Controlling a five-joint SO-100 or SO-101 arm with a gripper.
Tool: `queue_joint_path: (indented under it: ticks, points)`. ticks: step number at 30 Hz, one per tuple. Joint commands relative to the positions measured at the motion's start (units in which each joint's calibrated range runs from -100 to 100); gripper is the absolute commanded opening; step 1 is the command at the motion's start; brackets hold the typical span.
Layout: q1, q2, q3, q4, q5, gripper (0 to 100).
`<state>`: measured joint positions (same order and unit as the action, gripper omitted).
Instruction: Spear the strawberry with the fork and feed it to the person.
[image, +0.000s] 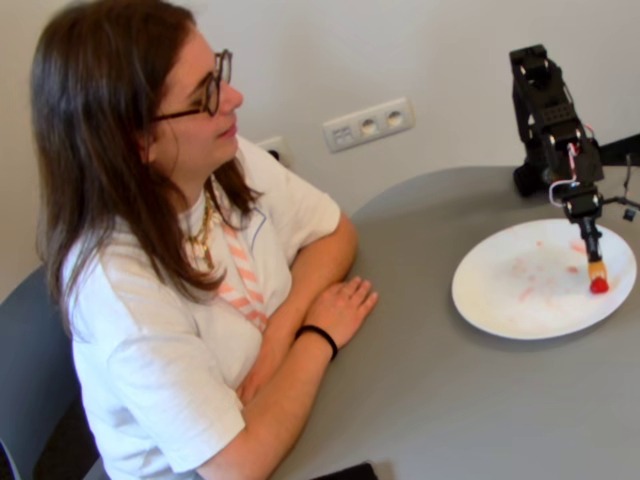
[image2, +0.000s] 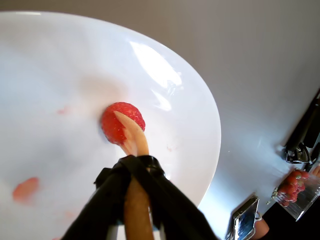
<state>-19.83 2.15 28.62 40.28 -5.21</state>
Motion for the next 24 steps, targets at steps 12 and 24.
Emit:
queue_joint_path:
  ticks: [12, 24]
  points:
    - [0.2, 2.0, -11.6, 1.8, 0.4, 1]
    - [22.1, -63.6, -20.7, 18.0, 0.5, 1]
